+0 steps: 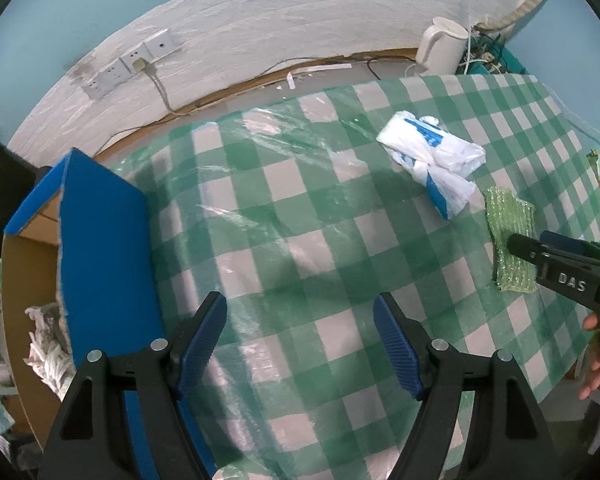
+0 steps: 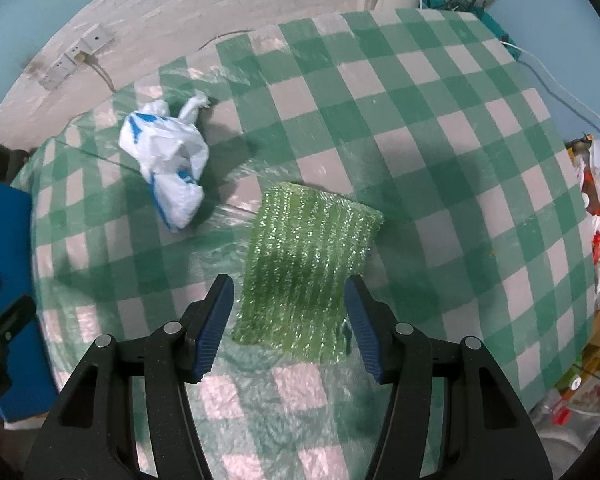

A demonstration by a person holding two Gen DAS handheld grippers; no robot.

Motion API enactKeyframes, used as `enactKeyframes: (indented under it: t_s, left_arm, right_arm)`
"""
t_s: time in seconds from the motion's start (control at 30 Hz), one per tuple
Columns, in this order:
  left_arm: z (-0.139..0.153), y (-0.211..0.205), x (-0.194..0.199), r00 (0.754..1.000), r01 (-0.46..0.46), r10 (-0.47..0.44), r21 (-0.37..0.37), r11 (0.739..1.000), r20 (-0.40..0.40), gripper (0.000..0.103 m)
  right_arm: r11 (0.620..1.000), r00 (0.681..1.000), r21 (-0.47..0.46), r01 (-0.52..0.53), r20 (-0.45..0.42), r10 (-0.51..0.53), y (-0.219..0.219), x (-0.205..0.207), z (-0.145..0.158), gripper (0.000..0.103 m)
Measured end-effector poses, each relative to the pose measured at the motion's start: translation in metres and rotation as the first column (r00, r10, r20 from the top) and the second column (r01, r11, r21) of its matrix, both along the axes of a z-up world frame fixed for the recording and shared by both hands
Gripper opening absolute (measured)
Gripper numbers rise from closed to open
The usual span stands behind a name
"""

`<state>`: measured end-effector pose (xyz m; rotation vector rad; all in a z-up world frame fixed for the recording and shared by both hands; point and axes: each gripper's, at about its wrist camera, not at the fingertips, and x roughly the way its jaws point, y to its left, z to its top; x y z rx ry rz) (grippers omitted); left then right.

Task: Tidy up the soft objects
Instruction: 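Lower the right tool onto the green mesh pad and close on it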

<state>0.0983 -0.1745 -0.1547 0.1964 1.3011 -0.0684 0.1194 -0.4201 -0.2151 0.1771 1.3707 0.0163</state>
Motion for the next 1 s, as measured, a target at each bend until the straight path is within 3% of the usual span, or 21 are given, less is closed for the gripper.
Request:
enactKeyframes:
  t_s: [0.7, 0.73, 0.9, 1.0]
  left_arm:
    - [-0.031, -0.037, 0.029, 0.999, 0.001, -0.003, -0.039, 0.999, -0.039, 0.077]
    - [-0.031, -0.038, 0.031, 0.999, 0.001, -0.002, -0.044, 0.999, -0.038, 0.077]
    - [-0.031, -0.052, 0.041, 1.000, 0.012, -0.014, -0.053, 0.999, -0.027, 0.077]
    - [-0.032, -0.060, 0.047, 1.000, 0.017, -0.019, -0.067, 0.998, -0.023, 0.077]
  right_arm:
    - [0.992, 0.997, -0.107, -0.070, 0.007, 0.071, 0.008, 0.008, -0.021, 0.056]
    - [0.990, 0.997, -0.122, -0.078, 0.009, 0.079, 0.008, 0.008, -0.021, 0.054]
    - [0.985, 0.997, -0.157, -0.069, 0.022, 0.073, 0.002, 0.011, -0.019, 0.019]
    - [0.988, 0.998, -0.144, -0.052, 0.032, 0.057, -0.006, 0.013, -0.015, 0.013]
